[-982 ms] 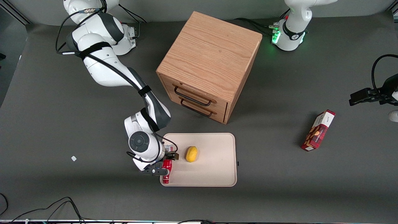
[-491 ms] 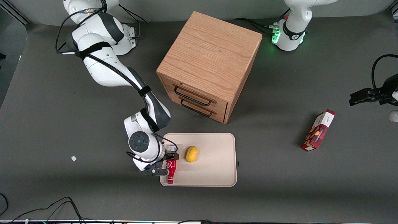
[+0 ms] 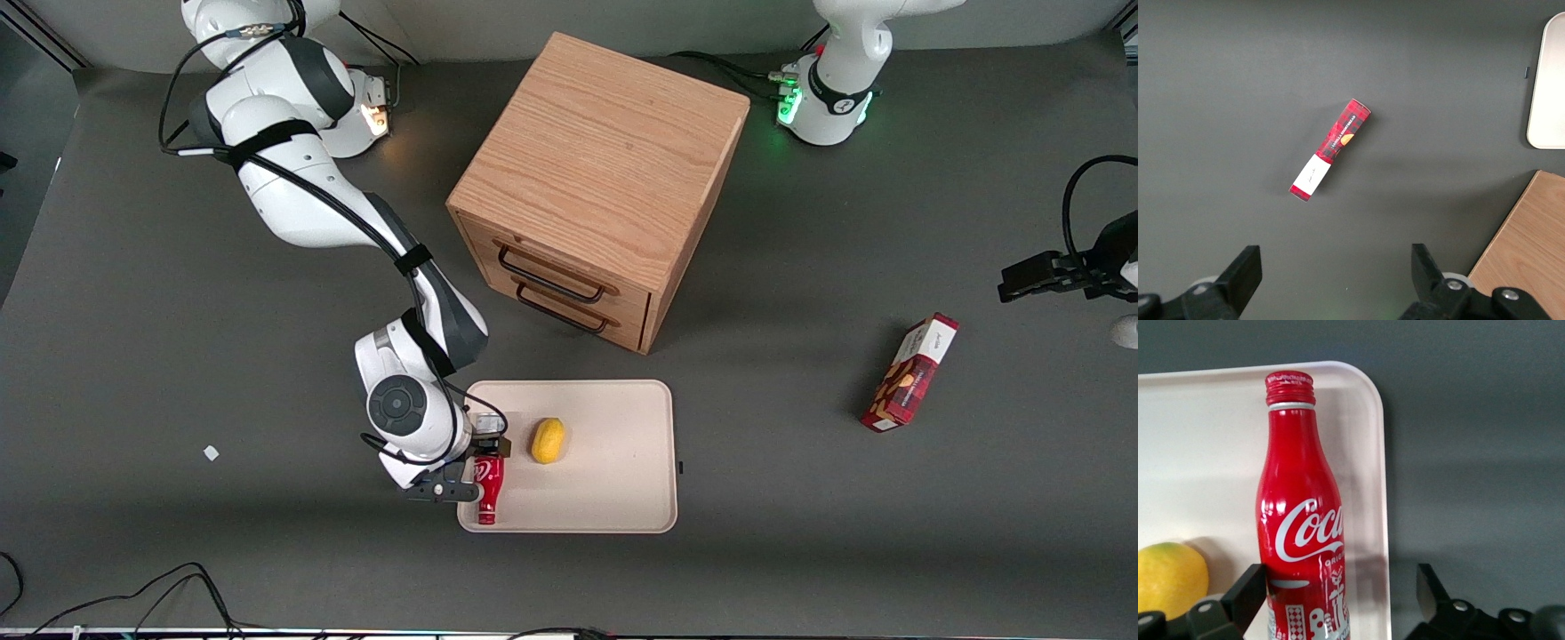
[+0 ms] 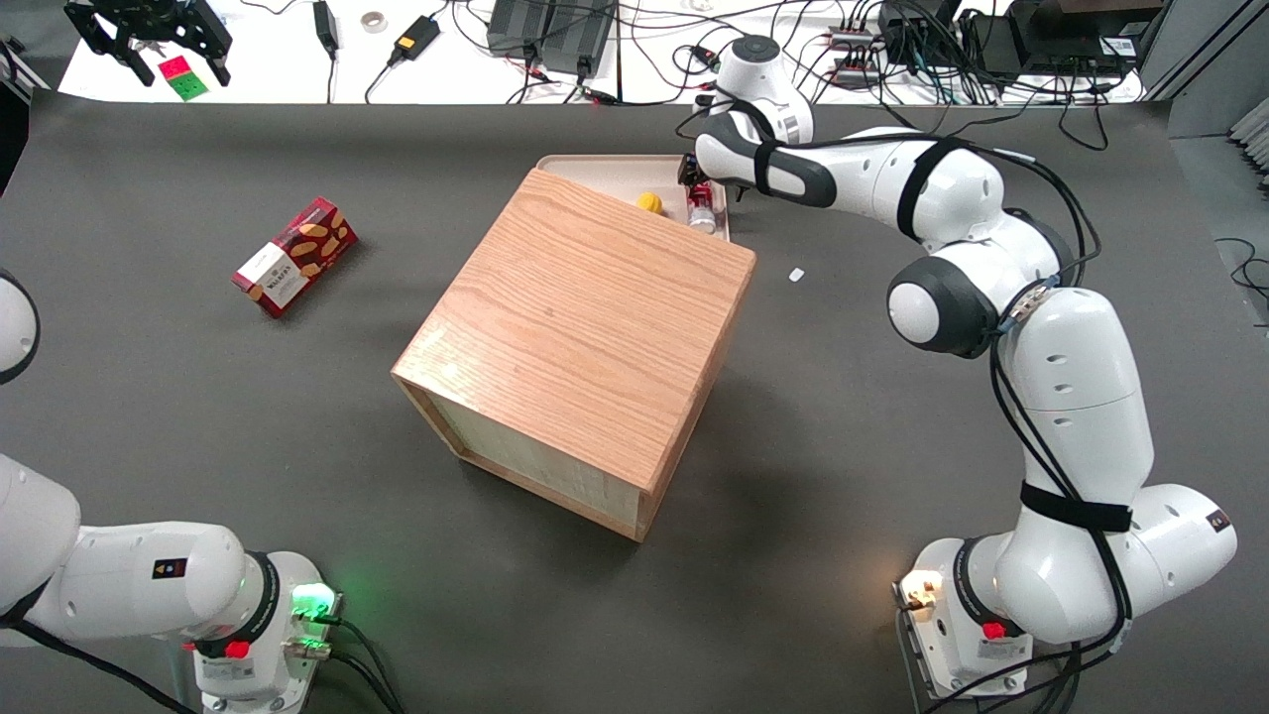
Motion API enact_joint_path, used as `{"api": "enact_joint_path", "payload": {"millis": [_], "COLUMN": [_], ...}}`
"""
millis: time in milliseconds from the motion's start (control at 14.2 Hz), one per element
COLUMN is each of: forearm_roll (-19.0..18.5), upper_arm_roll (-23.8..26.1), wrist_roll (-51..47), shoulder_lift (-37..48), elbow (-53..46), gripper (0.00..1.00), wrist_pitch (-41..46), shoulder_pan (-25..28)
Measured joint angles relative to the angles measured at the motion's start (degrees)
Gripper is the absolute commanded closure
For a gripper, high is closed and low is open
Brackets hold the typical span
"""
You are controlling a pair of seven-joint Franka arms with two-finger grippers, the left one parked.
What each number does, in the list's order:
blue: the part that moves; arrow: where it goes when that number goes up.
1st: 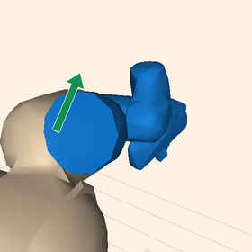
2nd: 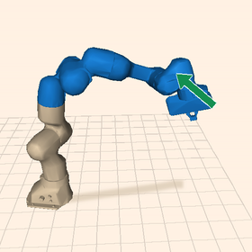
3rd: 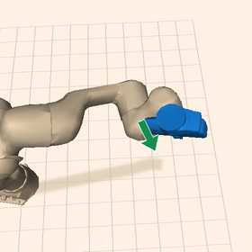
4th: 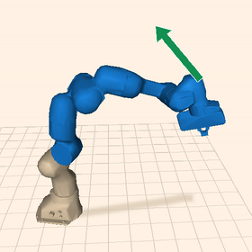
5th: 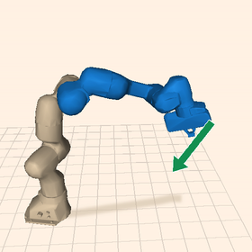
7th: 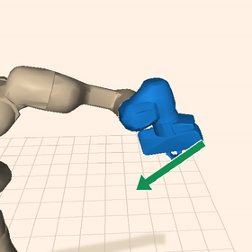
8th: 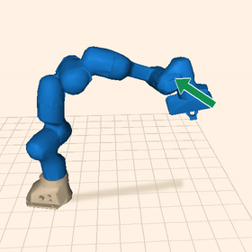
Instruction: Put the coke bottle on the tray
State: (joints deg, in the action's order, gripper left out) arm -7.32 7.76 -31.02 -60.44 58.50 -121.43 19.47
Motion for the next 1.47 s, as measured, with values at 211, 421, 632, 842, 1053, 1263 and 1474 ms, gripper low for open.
{"api": "enact_joint_path", "payload": {"millis": [211,421,632,842,1053,1263,1474], "forearm_roll": [0.00,0.00,0.00,0.14,0.14,0.14,0.15], "upper_arm_roll": [-0.03,-0.03,-0.01,1.01,4.44,8.72,12.80], "wrist_roll": [0.00,-0.17,-0.44,-0.43,0.27,4.95,11.08], "shoulder_lift": [0.11,1.14,4.12,9.90,18.09,27.70,35.58], "elbow": [-0.19,-0.50,1.87,7.74,15.84,23.96,27.86], "gripper": [0.00,0.00,0.00,0.00,0.00,0.00,0.00], "wrist_pitch": [0.23,2.68,4.64,8.11,9.73,15.44,23.25], "shoulder_pan": [-0.07,-0.11,-0.82,-3.59,-9.01,-16.11,-23.55]}}
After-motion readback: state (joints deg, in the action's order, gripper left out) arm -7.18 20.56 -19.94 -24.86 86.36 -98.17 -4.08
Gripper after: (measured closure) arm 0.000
